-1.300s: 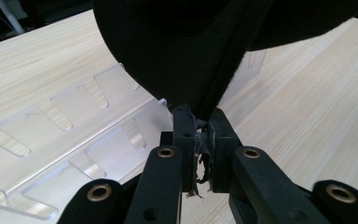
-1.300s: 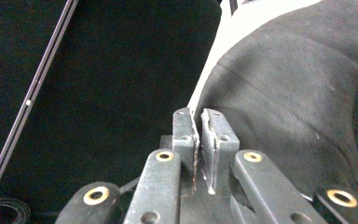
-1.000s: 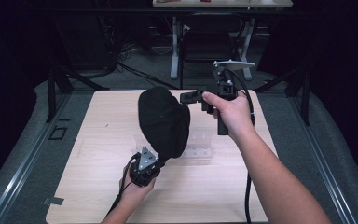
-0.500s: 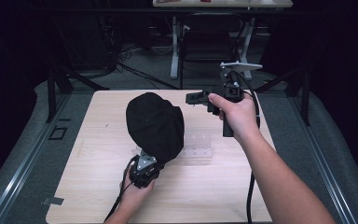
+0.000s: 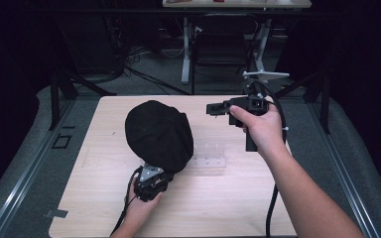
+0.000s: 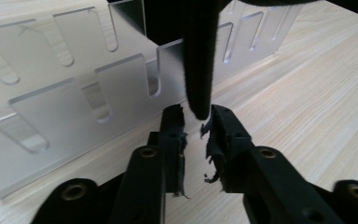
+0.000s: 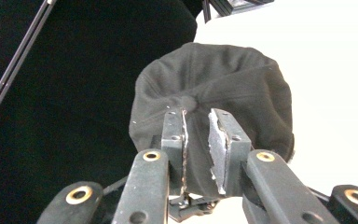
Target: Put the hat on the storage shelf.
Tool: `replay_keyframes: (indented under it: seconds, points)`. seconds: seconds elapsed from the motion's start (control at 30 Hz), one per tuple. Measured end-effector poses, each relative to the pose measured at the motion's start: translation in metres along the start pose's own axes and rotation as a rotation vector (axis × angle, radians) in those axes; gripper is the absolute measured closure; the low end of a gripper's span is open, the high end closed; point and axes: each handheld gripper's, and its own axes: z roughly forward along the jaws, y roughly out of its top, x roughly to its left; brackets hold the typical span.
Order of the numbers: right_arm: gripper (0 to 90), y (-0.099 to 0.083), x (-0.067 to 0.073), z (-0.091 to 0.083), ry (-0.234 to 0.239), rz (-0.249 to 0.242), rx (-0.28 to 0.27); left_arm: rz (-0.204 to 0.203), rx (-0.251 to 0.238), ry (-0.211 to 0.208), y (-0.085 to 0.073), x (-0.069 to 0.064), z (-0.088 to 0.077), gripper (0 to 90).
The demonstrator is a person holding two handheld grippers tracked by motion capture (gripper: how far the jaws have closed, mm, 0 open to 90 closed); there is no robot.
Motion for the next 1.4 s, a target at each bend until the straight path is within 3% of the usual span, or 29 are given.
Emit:
replay_keyframes:
  seconds: [0.3,0.4,0.43,0.57,0.9,1.0,1.4]
  points:
    - [74.1,-0.014,-0.018,-0.007,-0.094,-0.024,-0.011,-0.05,0.022,-0.029,-0.003,0.009,-0.014,52.8]
    - [74.1,-0.017,-0.02,-0.008,-0.11,-0.033,-0.01,-0.064,0.021,-0.033,-0.003,0.012,-0.019,50.9]
    - [73.6,-0.02,-0.022,-0.009,-0.145,-0.06,-0.016,-0.07,0.027,-0.04,-0.003,0.013,-0.021,48.8]
    - [73.1,-0.027,-0.024,-0.012,-0.198,-0.105,-0.007,-0.077,0.023,-0.032,0.0,0.018,-0.032,47.7]
    - [72.7,-0.043,-0.031,-0.018,-0.261,-0.149,-0.007,-0.107,0.021,-0.022,-0.004,0.026,-0.052,47.5]
    - [70.7,-0.052,-0.034,-0.018,-0.317,-0.195,0.008,-0.11,0.022,-0.013,-0.004,0.029,-0.056,47.5]
    - [70.6,-0.08,-0.047,-0.017,-0.353,-0.232,0.039,-0.139,0.0,0.013,-0.012,0.035,-0.072,46.9]
